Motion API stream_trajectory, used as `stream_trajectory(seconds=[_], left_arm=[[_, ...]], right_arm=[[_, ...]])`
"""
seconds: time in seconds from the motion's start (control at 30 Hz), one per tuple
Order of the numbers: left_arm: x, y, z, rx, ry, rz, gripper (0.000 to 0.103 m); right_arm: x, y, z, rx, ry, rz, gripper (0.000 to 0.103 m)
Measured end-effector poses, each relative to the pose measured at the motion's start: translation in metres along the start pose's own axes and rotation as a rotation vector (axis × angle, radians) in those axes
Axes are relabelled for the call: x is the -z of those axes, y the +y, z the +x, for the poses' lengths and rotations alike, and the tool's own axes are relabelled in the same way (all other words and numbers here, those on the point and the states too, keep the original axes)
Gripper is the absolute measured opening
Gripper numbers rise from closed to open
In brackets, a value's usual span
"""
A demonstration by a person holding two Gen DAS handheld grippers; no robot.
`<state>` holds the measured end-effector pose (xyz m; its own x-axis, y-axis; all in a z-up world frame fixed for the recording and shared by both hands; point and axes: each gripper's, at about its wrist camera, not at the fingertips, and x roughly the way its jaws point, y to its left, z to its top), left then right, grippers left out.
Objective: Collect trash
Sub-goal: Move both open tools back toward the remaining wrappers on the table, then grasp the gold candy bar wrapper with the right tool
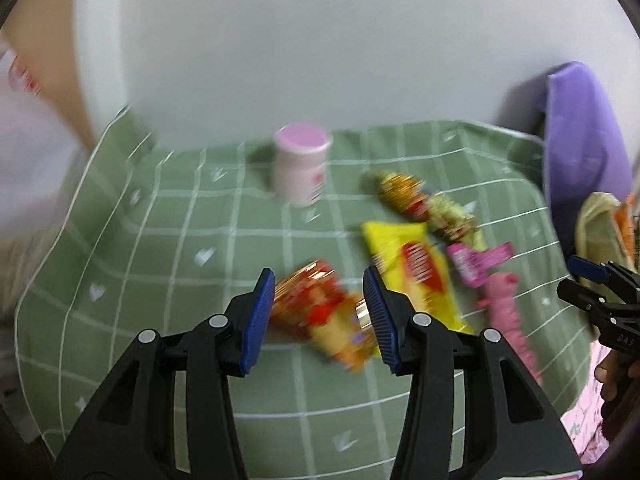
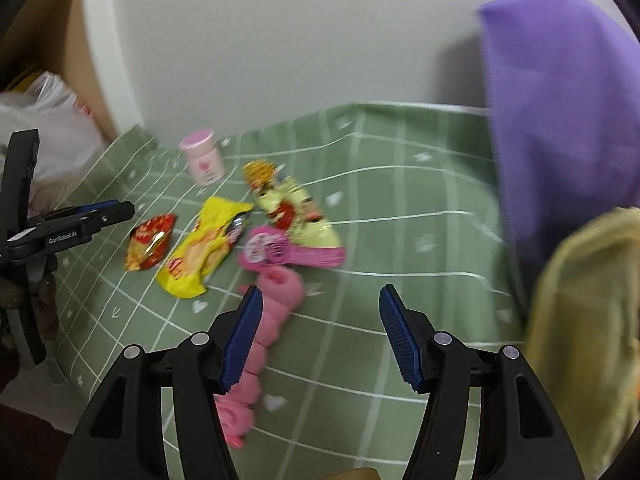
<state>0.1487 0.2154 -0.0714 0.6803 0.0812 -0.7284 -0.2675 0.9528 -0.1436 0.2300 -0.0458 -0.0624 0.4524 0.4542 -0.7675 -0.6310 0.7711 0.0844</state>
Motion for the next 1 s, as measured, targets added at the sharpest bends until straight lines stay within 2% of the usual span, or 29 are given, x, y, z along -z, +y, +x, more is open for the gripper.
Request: stream_trajectory(seconds=[0.1, 0.23, 0.37, 0.47, 0.63, 0.73, 0.9, 0.93, 0.97, 1.0], left_arm=[[0.009, 0.012, 0.006, -0.008, 0.036, -0.018, 0.044], [0.015, 0.010, 0.017, -0.008, 0.073, 0.011, 0.044], [0.017, 0.007, 0.025, -0.013, 0.092, 0.051, 0.044], [0.016, 0.012, 0.030, -0.049, 0.098, 0.071, 0.044], [0.008, 0.027, 0.028, -0.072, 0.086, 0.043, 0.044], [0.004, 0.036, 0.022, -0.044, 0.076, 0.004, 0.044], [0.001, 0.045, 0.014, -0.017, 0.059, -0.020, 0.044], [0.001, 0.047, 0.013, -0.008, 0.054, -0.026, 0.044], [0.000, 0.048, 0.013, -0.002, 0.052, -0.030, 0.044], [-0.001, 0.048, 0.012, 0.004, 0.049, -0.037, 0.044]], right_arm=[[-0.003, 0.007, 0.015, -0.021, 0.026, -0.012, 0.057], [-0.008, 0.009, 0.030, -0.021, 0.053, -0.023, 0.057], [-0.020, 0.008, 0.042, -0.016, 0.051, -0.036, 0.057], [-0.035, 0.011, 0.053, -0.022, 0.038, -0.075, 0.057], [-0.067, 0.020, 0.087, -0.052, 0.052, -0.159, 0.057], [-0.080, 0.018, 0.112, -0.062, 0.088, -0.162, 0.057], [-0.083, 0.012, 0.137, -0.060, 0.162, -0.154, 0.040], [-0.083, 0.012, 0.136, -0.057, 0.166, -0.156, 0.027], [-0.082, 0.011, 0.135, -0.061, 0.182, -0.153, 0.022], [-0.080, 0.010, 0.133, -0.067, 0.192, -0.146, 0.021]])
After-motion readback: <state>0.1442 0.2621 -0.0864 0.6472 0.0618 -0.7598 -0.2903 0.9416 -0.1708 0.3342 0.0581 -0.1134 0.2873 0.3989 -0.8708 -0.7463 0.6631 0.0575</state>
